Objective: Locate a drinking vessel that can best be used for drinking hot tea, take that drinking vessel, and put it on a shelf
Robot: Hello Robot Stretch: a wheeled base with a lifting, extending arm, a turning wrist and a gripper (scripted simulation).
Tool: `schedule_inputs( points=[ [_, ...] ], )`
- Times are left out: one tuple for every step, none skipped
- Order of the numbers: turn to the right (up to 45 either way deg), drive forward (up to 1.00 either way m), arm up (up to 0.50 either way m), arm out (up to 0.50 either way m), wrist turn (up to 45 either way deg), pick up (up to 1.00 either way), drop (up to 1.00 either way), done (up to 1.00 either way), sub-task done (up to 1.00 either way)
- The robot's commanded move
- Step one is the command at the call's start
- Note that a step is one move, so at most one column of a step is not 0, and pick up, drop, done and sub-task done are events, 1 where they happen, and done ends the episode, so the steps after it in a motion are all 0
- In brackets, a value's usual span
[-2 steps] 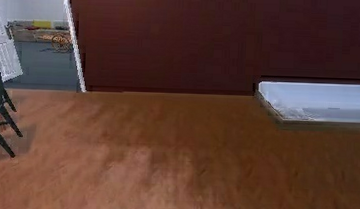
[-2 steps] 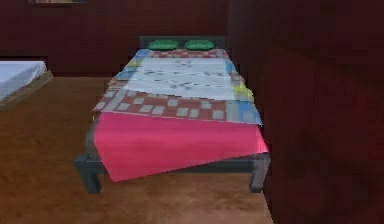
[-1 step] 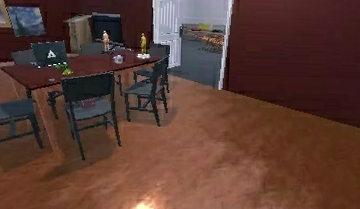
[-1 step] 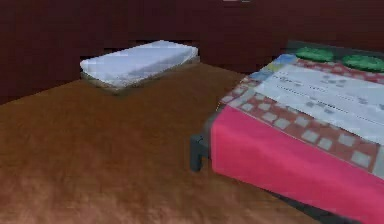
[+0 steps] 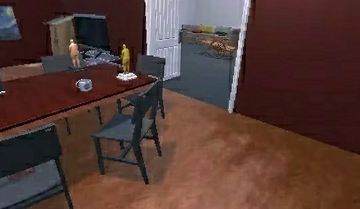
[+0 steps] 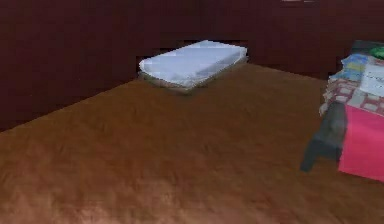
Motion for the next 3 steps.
schedule_inputs(
  points=[
    [-6.0, 0.00, 0.00, 0.00, 0.0, 0.00, 0.00, 0.00, 0.00],
    [0.0, 0.55, 0.00, 0.00, 0.0, 0.00, 0.00, 0.00, 0.00],
    [-45.0, 0.00, 0.00, 0.00, 0.0, 0.00, 0.00, 0.00, 0.00]
  ],
)
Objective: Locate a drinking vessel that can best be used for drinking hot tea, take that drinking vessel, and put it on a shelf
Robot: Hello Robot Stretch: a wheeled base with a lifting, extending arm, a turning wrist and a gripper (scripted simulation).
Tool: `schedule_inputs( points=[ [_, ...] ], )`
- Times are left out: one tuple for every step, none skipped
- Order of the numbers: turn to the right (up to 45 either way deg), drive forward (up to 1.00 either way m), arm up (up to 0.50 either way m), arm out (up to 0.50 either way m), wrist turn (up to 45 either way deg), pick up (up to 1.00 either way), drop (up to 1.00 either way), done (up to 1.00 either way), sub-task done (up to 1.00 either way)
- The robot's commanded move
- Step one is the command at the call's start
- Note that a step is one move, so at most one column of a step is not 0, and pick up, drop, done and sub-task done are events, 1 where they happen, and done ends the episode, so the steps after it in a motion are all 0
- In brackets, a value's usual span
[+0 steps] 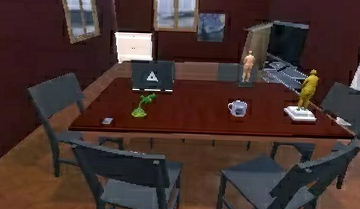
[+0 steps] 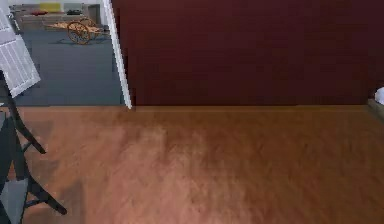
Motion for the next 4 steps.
schedule_inputs(
  points=[
    [-45.0, 0.00, 0.00, 0.00, 0.0, 0.00, 0.00, 0.00, 0.00],
    [-24.0, 0.00, 0.00, 0.00, 0.0, 0.00, 0.00, 0.00, 0.00],
    [45.0, 0.00, 0.00, 0.00, 0.0, 0.00, 0.00, 0.00, 0.00],
    [36.0, 0.00, 0.00, 0.00, 0.0, 0.00, 0.00, 0.00, 0.00]
  ],
)
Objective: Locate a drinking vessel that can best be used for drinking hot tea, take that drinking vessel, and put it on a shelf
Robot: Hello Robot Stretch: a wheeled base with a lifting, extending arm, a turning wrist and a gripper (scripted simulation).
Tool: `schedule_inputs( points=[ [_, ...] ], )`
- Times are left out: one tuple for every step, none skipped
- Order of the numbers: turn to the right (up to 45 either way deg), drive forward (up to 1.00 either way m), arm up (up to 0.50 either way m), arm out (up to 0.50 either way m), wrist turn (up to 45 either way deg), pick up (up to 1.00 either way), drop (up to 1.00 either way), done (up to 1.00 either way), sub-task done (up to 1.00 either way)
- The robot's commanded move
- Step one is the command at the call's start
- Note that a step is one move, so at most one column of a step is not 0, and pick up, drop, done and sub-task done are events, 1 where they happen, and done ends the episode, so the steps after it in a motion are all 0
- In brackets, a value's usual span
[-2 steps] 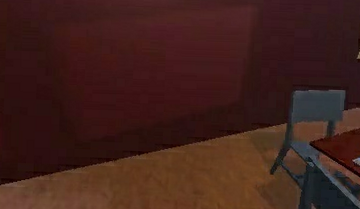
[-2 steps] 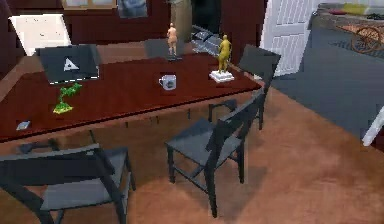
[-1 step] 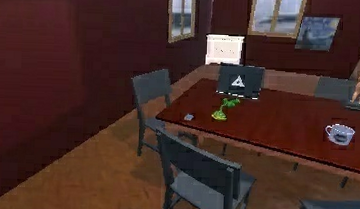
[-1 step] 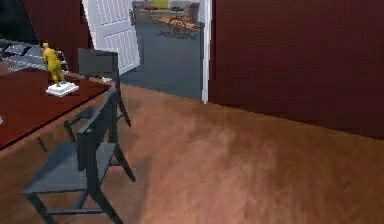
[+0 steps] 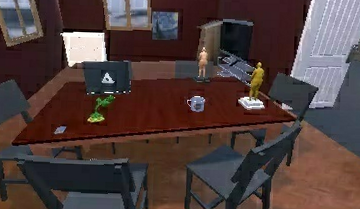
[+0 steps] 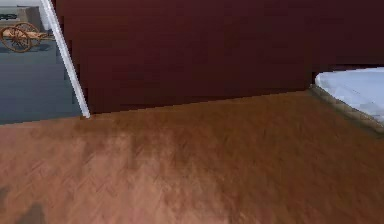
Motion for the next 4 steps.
schedule_inputs(
  points=[
    [0.0, 0.70, 0.00, 0.00, 0.0, 0.00, 0.00, 0.00, 0.00],
    [-45.0, 0.00, 0.00, 0.00, 0.0, 0.00, 0.00, 0.00, 0.00],
    [-30.0, 0.00, 0.00, 0.00, 0.0, 0.00, 0.00, 0.00, 0.00],
    [0.0, 0.00, 0.50, 0.00, 0.0, 0.00, 0.00, 0.00, 0.00]
  ],
)
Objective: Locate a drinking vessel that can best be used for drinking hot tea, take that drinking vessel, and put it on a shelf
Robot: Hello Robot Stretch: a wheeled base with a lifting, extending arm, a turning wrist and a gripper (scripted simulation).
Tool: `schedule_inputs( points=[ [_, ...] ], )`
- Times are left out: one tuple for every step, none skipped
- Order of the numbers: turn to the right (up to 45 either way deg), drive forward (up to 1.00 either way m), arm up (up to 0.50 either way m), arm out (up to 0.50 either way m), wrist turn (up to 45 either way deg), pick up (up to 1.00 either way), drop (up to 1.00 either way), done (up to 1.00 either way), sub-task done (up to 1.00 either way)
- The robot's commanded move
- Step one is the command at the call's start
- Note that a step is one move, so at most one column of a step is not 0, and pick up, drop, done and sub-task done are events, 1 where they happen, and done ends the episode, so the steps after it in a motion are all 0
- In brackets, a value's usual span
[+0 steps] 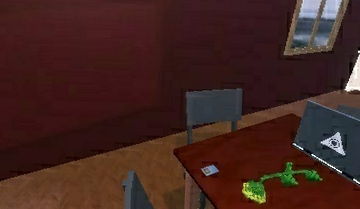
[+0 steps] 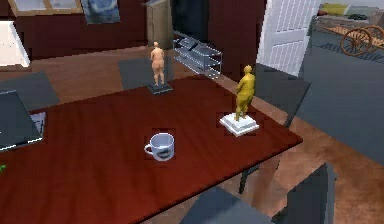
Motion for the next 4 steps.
schedule_inputs(
  points=[
    [0.0, 0.00, 0.36, 0.00, 0.0, 0.00, 0.00, 0.00, 0.00],
    [0.0, 0.00, 0.00, 0.34, 0.0, 0.00, 0.00, 0.00, 0.00],
    [0.0, 0.00, 0.00, 0.00, 45.0, 0.00, 0.00, 0.00, 0.00],
    [0.0, 0.00, 0.00, 0.00, 45.0, 0.00, 0.00, 0.00, 0.00]
  ],
)
